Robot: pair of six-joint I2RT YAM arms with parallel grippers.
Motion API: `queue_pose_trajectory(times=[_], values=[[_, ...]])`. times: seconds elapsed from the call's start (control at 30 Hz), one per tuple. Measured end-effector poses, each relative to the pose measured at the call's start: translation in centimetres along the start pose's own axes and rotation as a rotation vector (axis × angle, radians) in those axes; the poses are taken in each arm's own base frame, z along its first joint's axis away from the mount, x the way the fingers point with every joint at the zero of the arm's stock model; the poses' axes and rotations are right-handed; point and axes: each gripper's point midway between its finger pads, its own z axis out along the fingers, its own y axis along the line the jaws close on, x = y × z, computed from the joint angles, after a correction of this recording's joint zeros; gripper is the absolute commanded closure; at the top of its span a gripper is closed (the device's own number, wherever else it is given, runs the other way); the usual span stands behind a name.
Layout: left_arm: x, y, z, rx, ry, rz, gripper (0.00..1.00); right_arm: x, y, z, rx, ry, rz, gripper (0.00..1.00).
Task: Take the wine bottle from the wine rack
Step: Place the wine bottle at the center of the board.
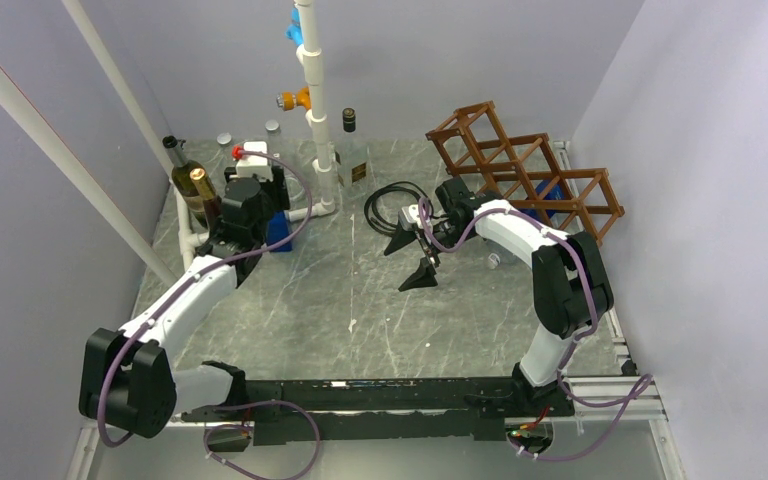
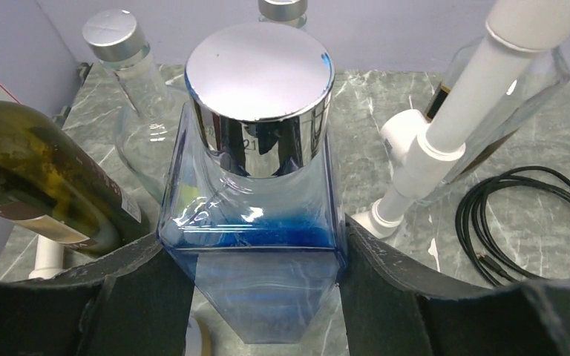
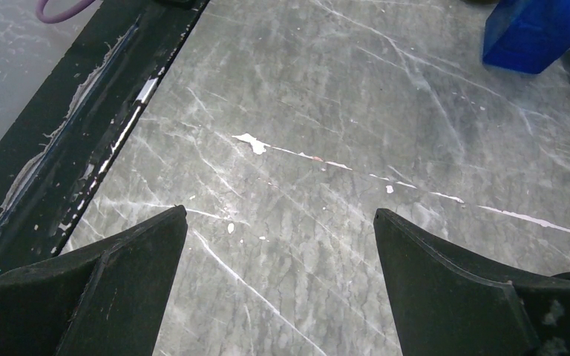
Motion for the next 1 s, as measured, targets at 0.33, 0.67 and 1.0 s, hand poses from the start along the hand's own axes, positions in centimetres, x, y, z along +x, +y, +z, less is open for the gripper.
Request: queue_pose_trajectory(times=[0.33, 0.67, 1.0], values=[[-0.09, 0.79, 0.46, -0.055, -0.002, -0.028, 0.9, 0.01, 0.0, 0.0, 0.0, 0.001, 0.0, 0.0], [0.02, 1.09, 0.49, -0.074, 0.004, -0.055, 0.84, 0.01, 0.0, 0.0, 0.0, 0.001, 0.0, 0.0], [0.13, 1.1, 0.34, -0.071, 0.013, -0.073, 0.63, 0.01, 0.0, 0.0, 0.0, 0.001, 0.0, 0.0]])
